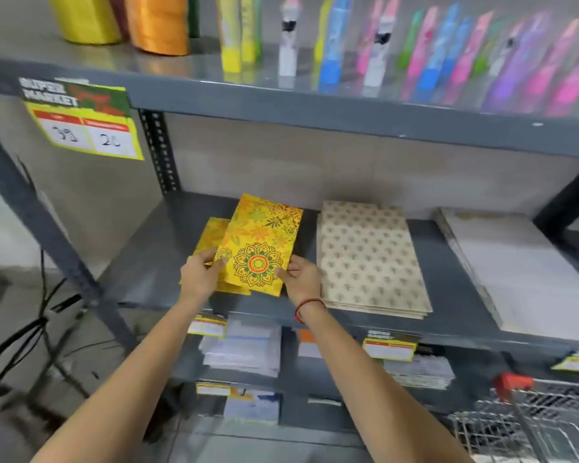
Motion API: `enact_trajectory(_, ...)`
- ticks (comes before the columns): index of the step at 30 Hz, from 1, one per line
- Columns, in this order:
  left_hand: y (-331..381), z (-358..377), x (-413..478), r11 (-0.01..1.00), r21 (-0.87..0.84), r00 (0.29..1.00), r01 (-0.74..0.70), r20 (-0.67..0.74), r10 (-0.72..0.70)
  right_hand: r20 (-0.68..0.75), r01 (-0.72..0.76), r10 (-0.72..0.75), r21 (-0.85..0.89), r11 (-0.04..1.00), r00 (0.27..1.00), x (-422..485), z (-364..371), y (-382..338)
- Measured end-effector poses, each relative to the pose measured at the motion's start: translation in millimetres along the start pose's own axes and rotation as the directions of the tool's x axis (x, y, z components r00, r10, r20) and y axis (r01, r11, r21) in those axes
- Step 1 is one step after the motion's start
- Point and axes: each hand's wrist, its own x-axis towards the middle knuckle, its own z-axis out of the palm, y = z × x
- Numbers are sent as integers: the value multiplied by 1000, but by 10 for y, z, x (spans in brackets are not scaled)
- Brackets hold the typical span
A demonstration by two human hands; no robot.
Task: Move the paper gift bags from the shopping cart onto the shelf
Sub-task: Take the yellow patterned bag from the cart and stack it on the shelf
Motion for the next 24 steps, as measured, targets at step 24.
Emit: enact_trajectory(24,1107,1380,-738,884,35,875,-466,167,455,-345,69,-101,-105,992,933,-330,-1690,202)
